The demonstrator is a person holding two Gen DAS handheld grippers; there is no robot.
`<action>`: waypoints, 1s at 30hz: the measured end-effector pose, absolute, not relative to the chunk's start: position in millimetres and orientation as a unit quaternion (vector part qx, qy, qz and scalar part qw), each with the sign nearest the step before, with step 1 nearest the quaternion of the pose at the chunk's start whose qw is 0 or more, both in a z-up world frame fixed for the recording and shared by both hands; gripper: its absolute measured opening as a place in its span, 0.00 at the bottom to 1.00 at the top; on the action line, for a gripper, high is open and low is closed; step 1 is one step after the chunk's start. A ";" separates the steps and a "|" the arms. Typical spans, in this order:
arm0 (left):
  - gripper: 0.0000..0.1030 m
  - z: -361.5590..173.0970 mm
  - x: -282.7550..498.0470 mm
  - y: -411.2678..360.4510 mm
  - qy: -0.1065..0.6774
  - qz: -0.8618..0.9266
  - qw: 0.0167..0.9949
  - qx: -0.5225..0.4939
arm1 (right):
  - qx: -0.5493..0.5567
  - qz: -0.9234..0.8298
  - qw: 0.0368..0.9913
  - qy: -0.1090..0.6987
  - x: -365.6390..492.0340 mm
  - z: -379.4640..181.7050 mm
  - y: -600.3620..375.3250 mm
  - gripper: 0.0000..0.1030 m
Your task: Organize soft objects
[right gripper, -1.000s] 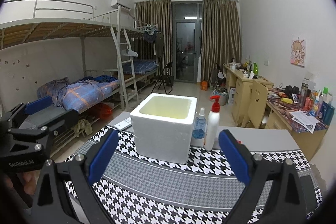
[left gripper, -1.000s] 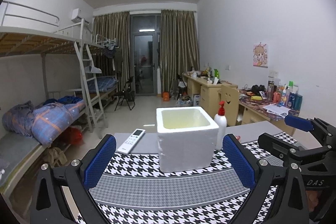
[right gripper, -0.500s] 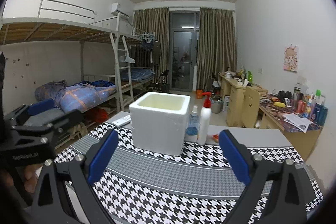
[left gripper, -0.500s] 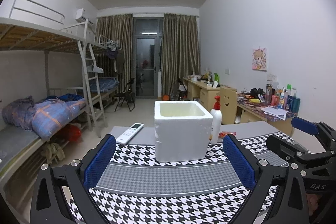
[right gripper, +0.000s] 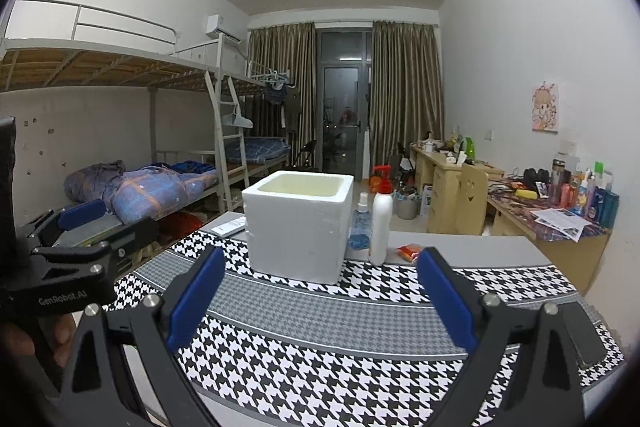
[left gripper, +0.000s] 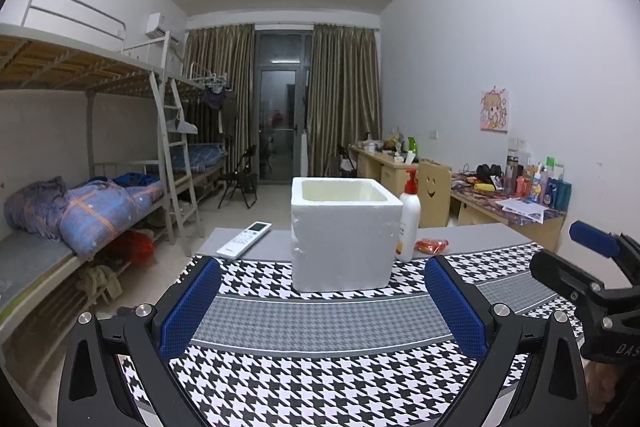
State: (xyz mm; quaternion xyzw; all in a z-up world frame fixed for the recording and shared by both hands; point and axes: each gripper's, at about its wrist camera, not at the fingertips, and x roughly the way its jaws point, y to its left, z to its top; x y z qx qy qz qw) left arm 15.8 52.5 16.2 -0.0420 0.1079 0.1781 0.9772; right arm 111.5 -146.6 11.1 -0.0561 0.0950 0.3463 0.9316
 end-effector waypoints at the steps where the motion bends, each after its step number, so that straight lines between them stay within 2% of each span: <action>1: 0.99 15.0 14.8 52.5 0.108 0.177 0.977 -0.043 | -0.056 0.347 0.931 0.095 110.5 9.6 -147.1 0.96; 30: 0.99 1.8 15.8 47.4 0.122 0.159 0.979 -0.038 | -0.042 0.326 0.937 0.120 119.4 -17.6 -157.6 0.96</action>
